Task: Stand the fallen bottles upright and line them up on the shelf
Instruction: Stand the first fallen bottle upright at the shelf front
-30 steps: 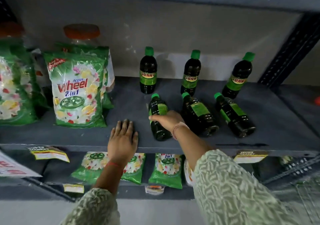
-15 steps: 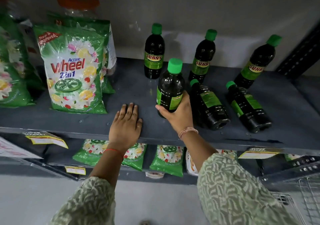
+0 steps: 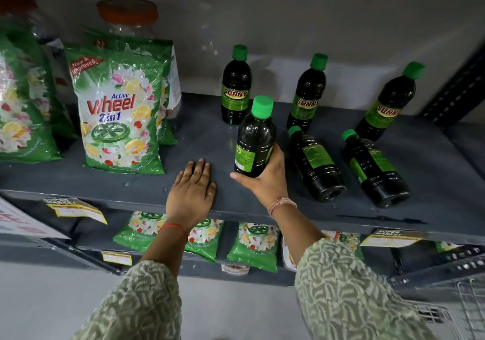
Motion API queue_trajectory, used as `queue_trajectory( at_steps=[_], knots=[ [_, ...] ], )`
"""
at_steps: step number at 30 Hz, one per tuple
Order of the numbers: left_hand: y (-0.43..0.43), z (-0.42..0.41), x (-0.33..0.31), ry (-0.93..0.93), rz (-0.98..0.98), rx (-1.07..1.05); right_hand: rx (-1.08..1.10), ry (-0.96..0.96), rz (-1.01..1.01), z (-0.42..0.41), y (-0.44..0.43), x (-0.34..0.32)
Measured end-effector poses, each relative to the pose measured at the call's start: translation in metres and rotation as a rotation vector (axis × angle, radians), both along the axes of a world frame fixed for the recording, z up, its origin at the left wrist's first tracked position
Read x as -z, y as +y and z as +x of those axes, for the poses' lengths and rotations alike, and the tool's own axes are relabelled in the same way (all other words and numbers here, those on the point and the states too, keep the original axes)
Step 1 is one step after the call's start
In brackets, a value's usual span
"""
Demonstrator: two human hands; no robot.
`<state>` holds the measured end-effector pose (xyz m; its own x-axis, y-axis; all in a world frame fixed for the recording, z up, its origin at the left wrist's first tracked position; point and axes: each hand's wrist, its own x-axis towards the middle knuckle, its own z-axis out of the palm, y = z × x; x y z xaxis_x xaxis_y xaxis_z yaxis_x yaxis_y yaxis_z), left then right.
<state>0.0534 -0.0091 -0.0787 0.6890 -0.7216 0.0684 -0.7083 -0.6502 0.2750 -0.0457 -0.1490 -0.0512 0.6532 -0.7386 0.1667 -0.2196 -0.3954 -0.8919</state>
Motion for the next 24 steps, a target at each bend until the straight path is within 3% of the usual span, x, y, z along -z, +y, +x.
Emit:
queue_trajectory(
  at_steps=[5, 10, 16, 20, 24],
  knots=[
    [0.000, -0.001, -0.002, 0.006, 0.010, -0.001, -0.120, -0.018, 0.141, -0.005, -0.006, 0.000],
    [0.000, -0.001, -0.001, -0.004, -0.004, -0.002, -0.014, 0.038, 0.007, 0.000, -0.002, 0.004],
    [0.000, -0.001, -0.001, -0.017, -0.014, 0.003, -0.134, 0.069, 0.172, -0.006, -0.017, 0.001],
    [0.001, -0.001, 0.000, -0.037, 0.000, 0.007, -0.086, 0.090, 0.079, 0.001, -0.014, 0.001],
    [0.001, -0.001, 0.000, -0.027, -0.003, 0.006, -0.068, 0.119, 0.120, -0.004, -0.018, -0.001]
  ],
)
